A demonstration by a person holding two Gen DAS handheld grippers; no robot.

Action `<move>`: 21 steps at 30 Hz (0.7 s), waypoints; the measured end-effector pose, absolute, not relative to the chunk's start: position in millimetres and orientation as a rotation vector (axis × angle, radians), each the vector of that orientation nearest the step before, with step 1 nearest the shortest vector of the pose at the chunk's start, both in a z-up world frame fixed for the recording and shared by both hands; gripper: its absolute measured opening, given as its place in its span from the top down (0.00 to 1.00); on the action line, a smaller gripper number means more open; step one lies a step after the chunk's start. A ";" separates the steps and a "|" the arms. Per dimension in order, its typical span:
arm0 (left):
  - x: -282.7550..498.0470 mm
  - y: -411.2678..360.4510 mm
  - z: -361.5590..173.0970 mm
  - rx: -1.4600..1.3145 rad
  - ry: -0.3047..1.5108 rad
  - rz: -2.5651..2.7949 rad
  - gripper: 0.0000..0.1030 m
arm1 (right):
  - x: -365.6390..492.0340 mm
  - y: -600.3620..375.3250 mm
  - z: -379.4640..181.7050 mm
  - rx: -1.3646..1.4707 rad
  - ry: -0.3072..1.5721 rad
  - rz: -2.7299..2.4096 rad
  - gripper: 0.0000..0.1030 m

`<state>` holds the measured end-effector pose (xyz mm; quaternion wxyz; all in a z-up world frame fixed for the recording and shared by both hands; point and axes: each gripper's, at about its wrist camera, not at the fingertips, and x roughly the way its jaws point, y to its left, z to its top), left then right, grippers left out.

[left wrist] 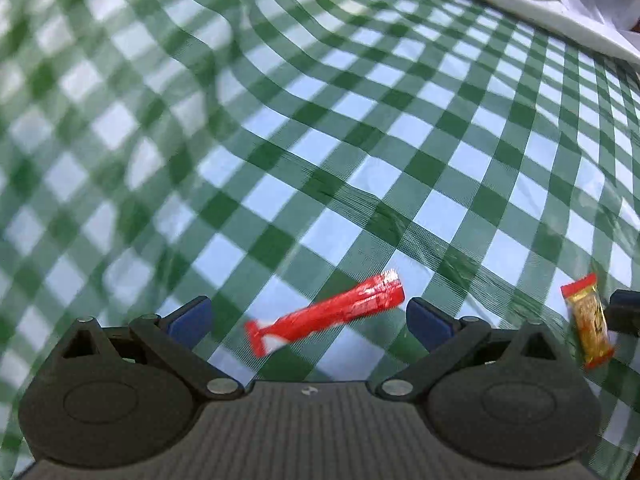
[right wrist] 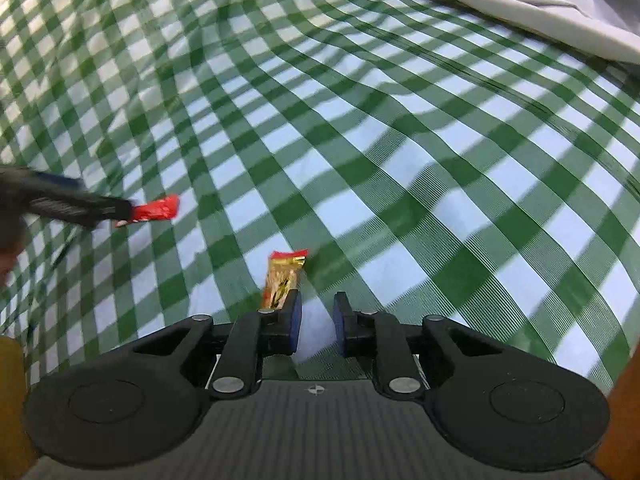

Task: Organize snacks
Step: 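Grasp the red stick with left tool while right tool grasps gold-and-red packet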

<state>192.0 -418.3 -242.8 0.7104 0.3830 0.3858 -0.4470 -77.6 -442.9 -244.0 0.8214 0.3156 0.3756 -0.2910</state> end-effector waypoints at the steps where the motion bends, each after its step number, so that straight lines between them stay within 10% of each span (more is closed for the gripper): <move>1: 193.7 -421.2 -249.5 0.872 0.855 -1.009 0.00 | -75.1 -442.9 -242.6 0.667 0.796 -0.602 0.80; 5: 195.5 -427.8 -265.7 0.937 0.833 -1.041 0.05 | -56.7 -441.2 -244.8 0.667 0.804 -0.550 0.50; 8: 199.3 -421.8 -261.5 0.851 0.905 -1.090 0.38 | -45.3 -437.5 -240.4 0.662 0.813 -0.531 0.29; 13: 190.9 -421.9 -257.2 0.825 0.925 -1.084 0.84 | -29.5 -428.1 -239.4 0.695 0.803 -0.546 0.25; 15: 186.7 -419.5 -254.6 0.809 0.948 -1.060 0.92 | -19.8 -418.2 -241.9 0.635 0.804 -0.551 0.33; 17: 184.0 -412.0 -248.1 0.779 0.971 -1.037 0.93 | -6.1 -398.6 -246.1 0.420 0.864 -0.601 0.75; 21: 172.5 -383.8 -212.4 0.670 0.951 -0.991 0.93 | -11.8 -393.0 -240.6 0.401 0.861 -0.581 0.83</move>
